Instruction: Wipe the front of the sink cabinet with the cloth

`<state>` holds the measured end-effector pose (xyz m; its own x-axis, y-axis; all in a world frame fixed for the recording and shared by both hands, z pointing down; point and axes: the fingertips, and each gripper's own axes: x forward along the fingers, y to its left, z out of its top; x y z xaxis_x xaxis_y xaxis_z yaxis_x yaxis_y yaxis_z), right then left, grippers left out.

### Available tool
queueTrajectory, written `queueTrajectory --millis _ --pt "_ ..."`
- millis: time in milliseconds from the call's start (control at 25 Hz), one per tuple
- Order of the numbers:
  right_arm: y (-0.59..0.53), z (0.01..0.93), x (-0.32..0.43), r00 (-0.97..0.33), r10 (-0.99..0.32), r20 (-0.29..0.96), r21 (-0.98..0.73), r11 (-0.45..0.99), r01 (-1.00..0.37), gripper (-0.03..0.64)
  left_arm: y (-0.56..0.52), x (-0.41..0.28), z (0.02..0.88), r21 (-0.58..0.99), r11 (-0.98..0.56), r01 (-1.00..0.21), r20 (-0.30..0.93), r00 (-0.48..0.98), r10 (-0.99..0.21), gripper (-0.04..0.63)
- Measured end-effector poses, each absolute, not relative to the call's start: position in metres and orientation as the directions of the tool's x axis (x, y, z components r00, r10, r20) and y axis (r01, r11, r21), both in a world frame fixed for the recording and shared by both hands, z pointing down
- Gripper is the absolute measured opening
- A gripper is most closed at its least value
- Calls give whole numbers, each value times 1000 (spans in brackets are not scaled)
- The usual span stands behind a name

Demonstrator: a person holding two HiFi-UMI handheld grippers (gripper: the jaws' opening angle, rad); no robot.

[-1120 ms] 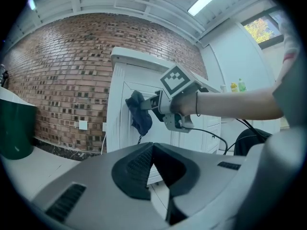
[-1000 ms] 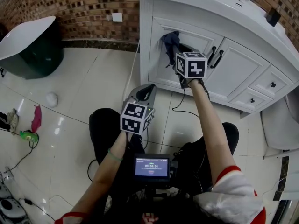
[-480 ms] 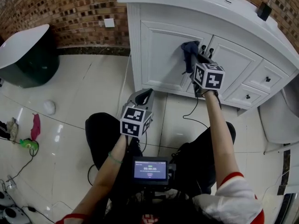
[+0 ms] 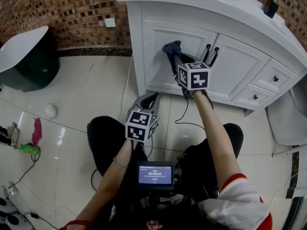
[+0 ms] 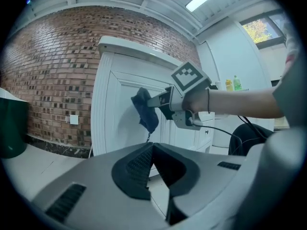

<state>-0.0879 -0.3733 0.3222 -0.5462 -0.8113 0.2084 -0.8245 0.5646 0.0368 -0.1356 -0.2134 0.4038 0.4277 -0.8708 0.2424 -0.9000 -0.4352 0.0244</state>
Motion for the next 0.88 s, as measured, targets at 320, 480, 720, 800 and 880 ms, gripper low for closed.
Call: queueTrajectory --millis 320,480,720,800,880 --pt "-376 341 -188 -630 -736 247 26 655 -755 60 -215 -160 410 35 -397 -917 247 393 -886 21" --pt "-383 358 -195 -616 -735 285 26 648 -761 60 -215 -166 414 40 -385 -922 251 382 -889 21" --pt "-389 369 -156 -569 -764 304 29 605 -796 60 -215 -165 417 43 -393 -919 255 390 -885 20" --pt "-390 370 -137 -552 -776 305 34 588 -808 60 -215 -163 418 44 -397 -917 257 394 -882 21" --pt "-389 370 -115 -534 -790 302 37 570 -821 60 -214 -162 420 44 -397 -917 264 394 -880 21"
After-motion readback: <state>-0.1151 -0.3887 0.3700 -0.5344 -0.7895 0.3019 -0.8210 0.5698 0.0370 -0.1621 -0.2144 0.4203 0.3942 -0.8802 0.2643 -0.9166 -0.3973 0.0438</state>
